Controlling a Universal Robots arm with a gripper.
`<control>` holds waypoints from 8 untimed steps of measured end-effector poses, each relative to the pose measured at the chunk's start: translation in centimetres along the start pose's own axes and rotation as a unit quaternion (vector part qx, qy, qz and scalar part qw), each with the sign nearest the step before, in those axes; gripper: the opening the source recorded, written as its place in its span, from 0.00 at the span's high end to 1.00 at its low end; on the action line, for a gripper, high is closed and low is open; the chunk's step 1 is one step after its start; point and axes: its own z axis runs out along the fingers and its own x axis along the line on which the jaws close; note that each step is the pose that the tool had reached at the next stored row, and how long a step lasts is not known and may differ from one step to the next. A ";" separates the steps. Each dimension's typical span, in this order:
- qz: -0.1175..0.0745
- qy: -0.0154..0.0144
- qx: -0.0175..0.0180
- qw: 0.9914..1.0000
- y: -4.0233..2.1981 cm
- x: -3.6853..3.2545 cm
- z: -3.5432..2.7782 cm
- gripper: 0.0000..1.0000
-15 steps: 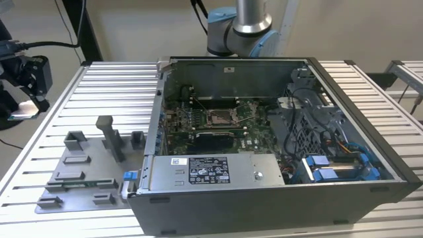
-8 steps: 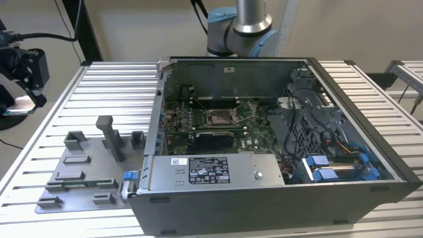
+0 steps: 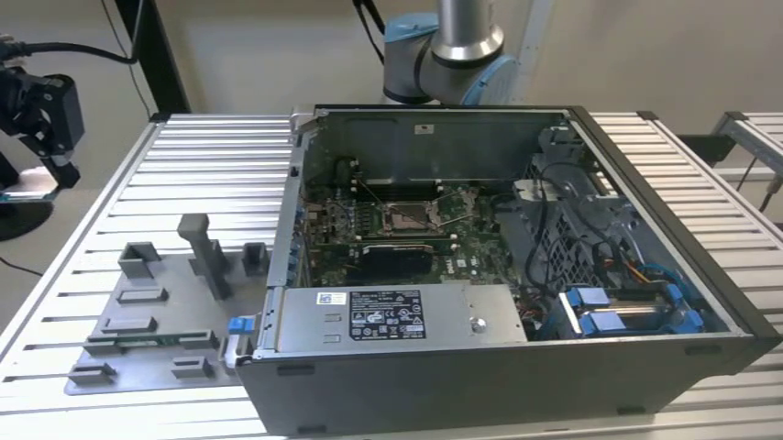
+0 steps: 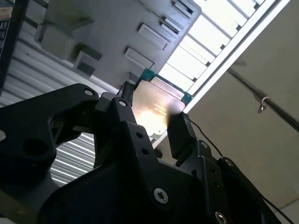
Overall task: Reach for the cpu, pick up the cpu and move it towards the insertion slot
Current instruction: 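Pick up the cpu and move it towards the insertion slot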
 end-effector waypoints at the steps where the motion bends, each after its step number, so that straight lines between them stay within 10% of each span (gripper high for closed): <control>1: 0.000 0.000 0.000 1.000 0.01 0.00 -0.09 1.00; 8: 0.000 0.000 0.000 1.000 0.04 0.01 -0.89 1.00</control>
